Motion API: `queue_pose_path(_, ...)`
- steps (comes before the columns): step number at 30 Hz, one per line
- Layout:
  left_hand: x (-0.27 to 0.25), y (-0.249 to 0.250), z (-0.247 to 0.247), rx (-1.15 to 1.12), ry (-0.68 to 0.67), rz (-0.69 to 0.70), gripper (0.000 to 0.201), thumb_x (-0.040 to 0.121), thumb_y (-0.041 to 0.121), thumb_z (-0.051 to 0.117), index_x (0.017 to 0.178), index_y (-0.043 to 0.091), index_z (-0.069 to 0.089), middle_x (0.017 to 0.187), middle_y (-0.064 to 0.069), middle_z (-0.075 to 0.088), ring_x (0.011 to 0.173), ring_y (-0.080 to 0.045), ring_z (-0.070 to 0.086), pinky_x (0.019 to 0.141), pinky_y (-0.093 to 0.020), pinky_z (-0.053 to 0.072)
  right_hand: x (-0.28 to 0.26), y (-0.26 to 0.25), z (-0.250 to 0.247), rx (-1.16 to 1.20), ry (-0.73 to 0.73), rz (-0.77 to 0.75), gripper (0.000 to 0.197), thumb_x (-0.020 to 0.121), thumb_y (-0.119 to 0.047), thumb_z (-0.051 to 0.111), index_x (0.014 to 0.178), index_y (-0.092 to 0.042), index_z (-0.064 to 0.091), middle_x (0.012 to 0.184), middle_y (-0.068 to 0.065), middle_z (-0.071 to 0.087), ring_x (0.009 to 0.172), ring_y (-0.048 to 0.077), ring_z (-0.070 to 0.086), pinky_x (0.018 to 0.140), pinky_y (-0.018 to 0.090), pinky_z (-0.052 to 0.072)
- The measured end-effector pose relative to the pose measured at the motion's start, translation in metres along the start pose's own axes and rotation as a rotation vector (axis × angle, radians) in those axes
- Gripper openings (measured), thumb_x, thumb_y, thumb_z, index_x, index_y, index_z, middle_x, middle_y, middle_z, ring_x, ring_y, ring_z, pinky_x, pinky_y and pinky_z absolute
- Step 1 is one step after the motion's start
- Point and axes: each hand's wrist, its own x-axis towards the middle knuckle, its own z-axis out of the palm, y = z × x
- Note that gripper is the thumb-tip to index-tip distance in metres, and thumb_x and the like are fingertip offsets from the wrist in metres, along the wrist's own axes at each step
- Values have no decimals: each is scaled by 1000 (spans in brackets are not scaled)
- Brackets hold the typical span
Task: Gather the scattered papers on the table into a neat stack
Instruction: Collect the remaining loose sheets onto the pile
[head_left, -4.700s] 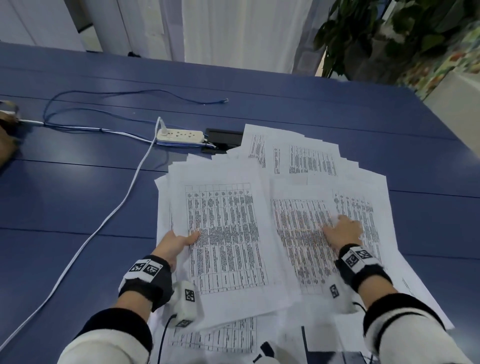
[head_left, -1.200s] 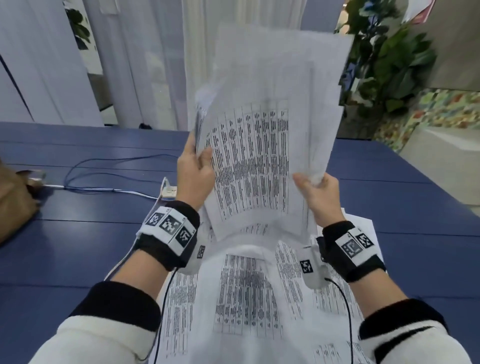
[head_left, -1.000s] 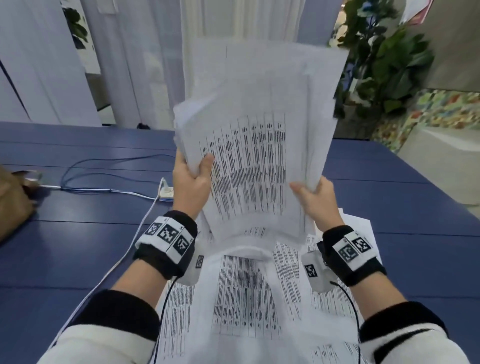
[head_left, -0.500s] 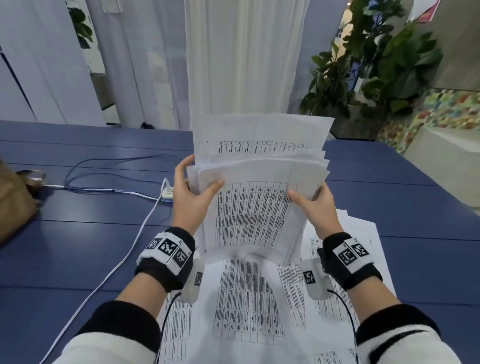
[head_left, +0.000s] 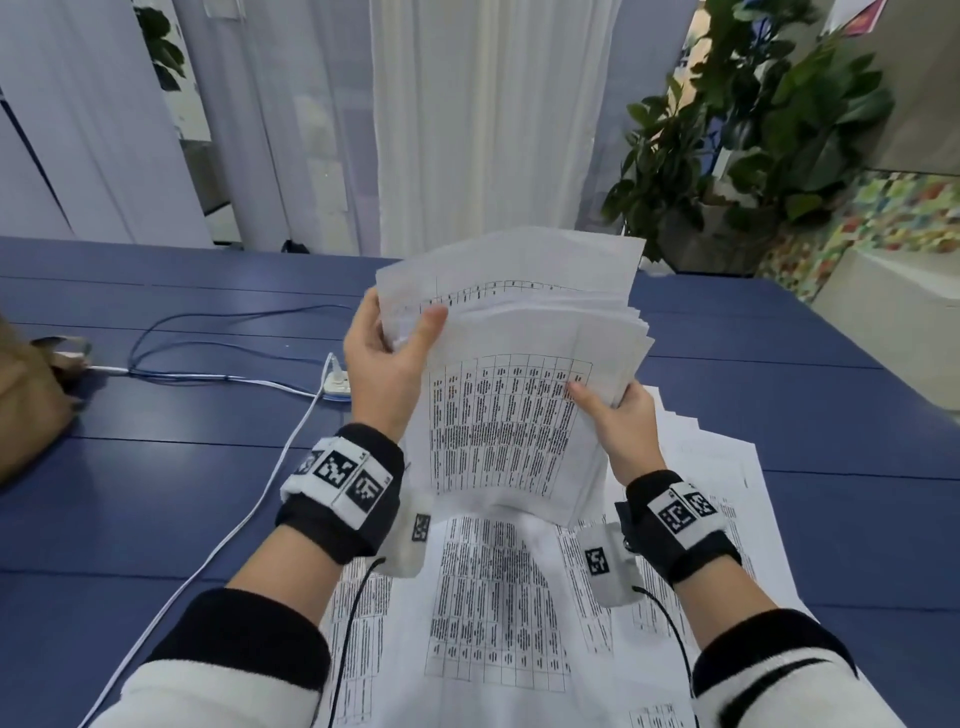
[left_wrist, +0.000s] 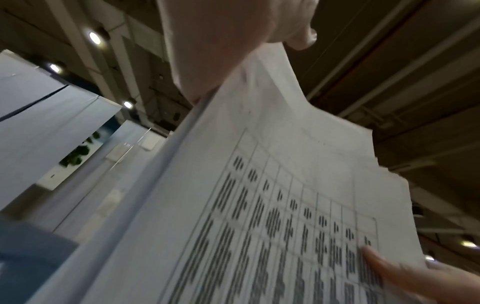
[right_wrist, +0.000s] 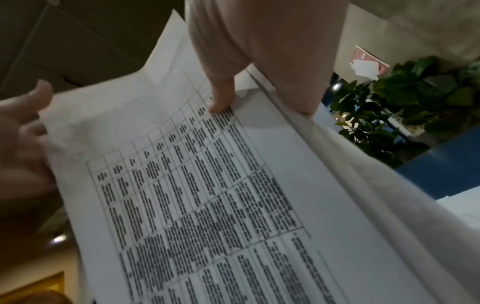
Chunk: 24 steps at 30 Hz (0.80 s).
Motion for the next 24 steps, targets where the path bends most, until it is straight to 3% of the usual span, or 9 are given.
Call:
queue_pose_path(1,5,5,1,22,-3,49,7,82,25,67,84,31,63,84,14,68,84,-9,63,82,-29,52,-1,1,-1,-4,-9,-6,24,80,-7,70,100,-15,59,97,-1,67,92,16,65,89,34,52)
queue_pose_path(3,13,10,0,98,-16,114,17,91,14,56,78,25,60,71,18,63,72,1,58,73,-17,46,-1,1,-3,-13,-20,-18,26,78,-7,71,98,-18,59,95,-3,67,89,12,66,85,31,53)
queue_pose_path(6,15,8,-6,152,-44,91,20,91,15,51,71,20,50,68,5,49,63,-4,48,64,-17,40,1,0,-5,-12,-34,-22,29,75,-6,74,94,-21,58,92,-6,67,82,4,66,77,21,55)
queue_pose_path(8,13,5,-9,189,-52,45,19,84,14,52,67,19,46,65,6,49,61,-5,46,61,-17,39,3,-1,-3,-18,-55,-17,32,74,-6,75,93,-23,57,92,-6,67,83,4,66,76,18,55)
queue_pose_path(12,11,7,-9,148,-27,-26,26,79,-2,47,81,24,51,75,7,73,92,-21,66,77,-27,45,6,-2,-1,-32,-62,-14,30,73,-6,76,96,-18,61,94,-3,69,86,11,67,80,25,56)
queue_pose_path(15,9,5,-13,64,-101,-50,30,80,32,61,107,30,49,93,4,74,89,-16,65,78,-26,47,8,-1,-2,-24,-44,11,22,75,-5,74,92,-14,65,91,2,70,83,16,69,84,35,55)
queue_pose_path(18,0,-12,-24,77,-189,-137,94,51,68,75,127,30,36,120,-9,59,97,-16,63,83,-28,52,8,-2,-4,10,-39,20,20,75,-3,73,89,-15,65,88,0,70,74,7,70,79,29,55)
queue_pose_path(20,-11,-26,-31,92,-218,-259,98,42,57,84,123,26,38,118,-4,58,96,-7,65,80,-25,54,8,-7,-6,29,-34,7,22,74,-1,73,91,-12,64,89,1,70,72,3,69,73,22,55)
queue_pose_path(24,-30,-45,-35,244,-230,-406,54,68,5,76,115,14,50,96,6,65,77,4,67,68,-11,52,5,-29,-11,103,-29,-50,29,73,-6,73,100,-5,63,92,4,71,81,12,69,77,24,56)
